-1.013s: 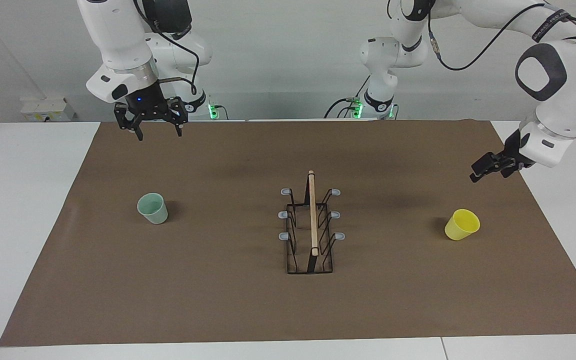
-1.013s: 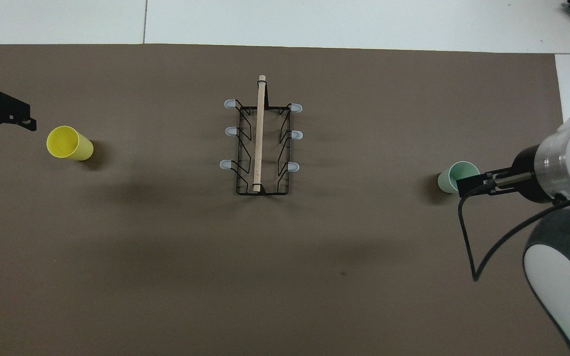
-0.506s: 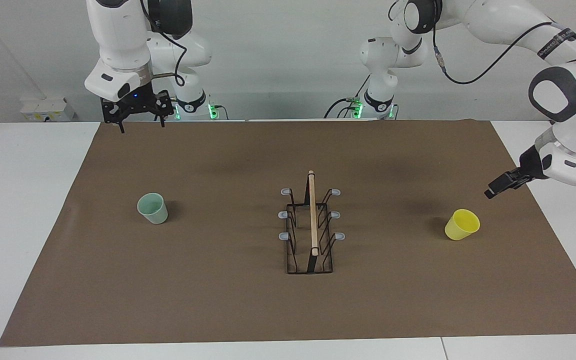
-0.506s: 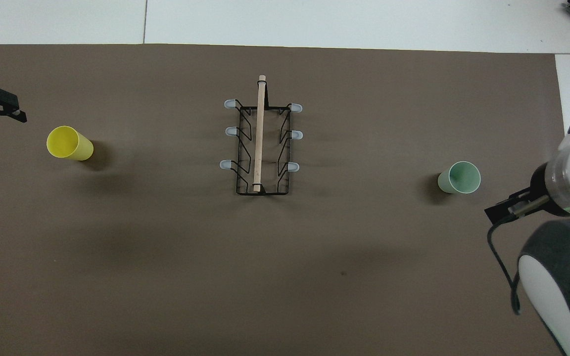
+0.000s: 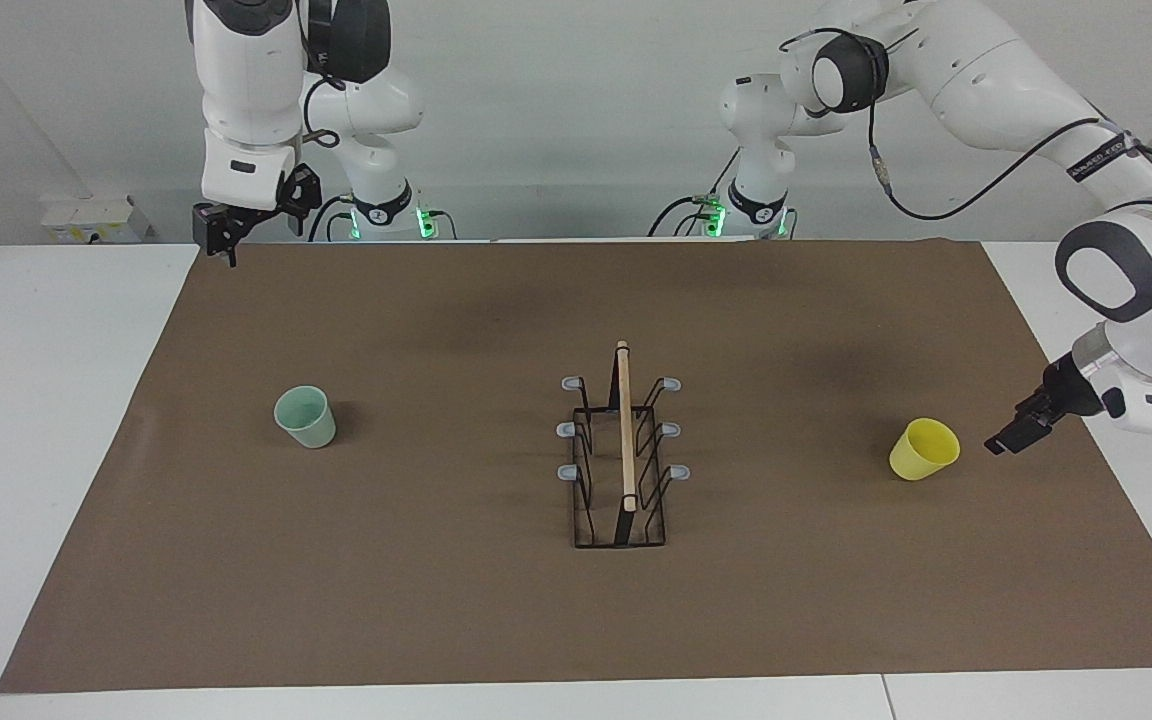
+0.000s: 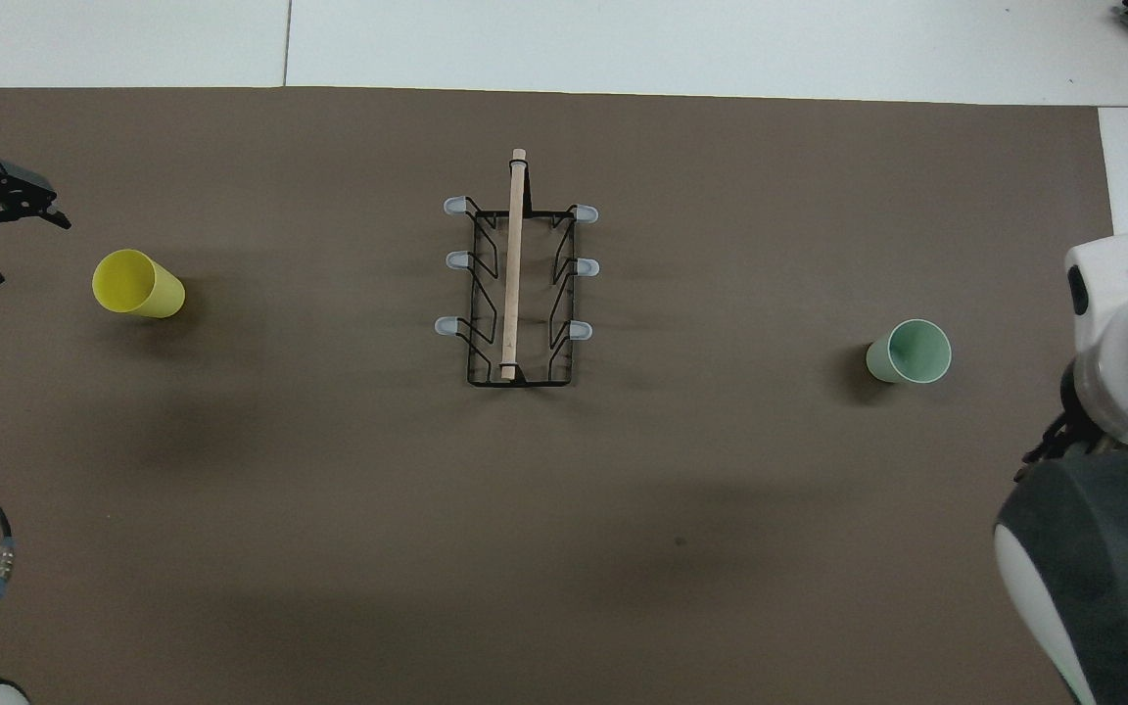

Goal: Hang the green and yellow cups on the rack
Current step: 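Grasp the yellow cup with the left gripper while the right gripper grasps the green cup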

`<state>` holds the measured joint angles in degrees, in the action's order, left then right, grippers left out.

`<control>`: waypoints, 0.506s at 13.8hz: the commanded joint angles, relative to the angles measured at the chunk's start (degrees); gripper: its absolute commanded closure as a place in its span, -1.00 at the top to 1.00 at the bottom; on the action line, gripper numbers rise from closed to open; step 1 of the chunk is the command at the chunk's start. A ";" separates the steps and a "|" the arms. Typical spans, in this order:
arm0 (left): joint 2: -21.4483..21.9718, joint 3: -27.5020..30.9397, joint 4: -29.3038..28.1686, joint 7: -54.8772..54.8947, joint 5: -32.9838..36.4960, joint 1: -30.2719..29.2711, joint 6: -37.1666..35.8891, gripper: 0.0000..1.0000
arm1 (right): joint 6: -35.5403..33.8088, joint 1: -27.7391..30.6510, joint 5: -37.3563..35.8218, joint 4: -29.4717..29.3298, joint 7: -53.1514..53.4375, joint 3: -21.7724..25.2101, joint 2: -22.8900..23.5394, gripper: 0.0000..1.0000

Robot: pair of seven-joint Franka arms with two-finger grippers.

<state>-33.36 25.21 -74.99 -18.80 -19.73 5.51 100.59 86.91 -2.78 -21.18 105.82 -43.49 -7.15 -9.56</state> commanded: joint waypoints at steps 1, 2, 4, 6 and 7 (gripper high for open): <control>-3.90 1.59 2.48 -8.95 -4.51 -0.23 1.53 1.00 | -0.60 -5.03 -7.18 4.56 -5.37 -0.50 -1.61 1.00; -4.52 2.03 2.14 -11.67 -6.97 -0.23 1.97 1.00 | 0.01 -6.08 -8.68 5.88 -6.07 -0.50 -1.00 1.00; -5.39 3.35 1.61 -19.74 -10.05 -0.41 2.06 1.00 | 2.72 -8.55 -12.12 9.04 -5.99 -0.50 0.59 1.00; -8.12 3.35 1.34 -24.61 -13.03 -2.16 2.24 1.00 | 4.58 -10.56 -16.41 10.90 -5.99 -0.50 3.82 1.00; -8.30 3.44 0.30 -24.79 -15.84 -2.78 1.54 1.00 | 5.63 -11.18 -17.39 10.90 -5.73 -0.50 6.19 1.00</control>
<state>-39.46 27.98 -75.03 -41.27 -31.32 4.02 102.58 90.58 -12.95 -35.49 115.84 -47.85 -7.79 -6.69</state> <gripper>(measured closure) 0.000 0.000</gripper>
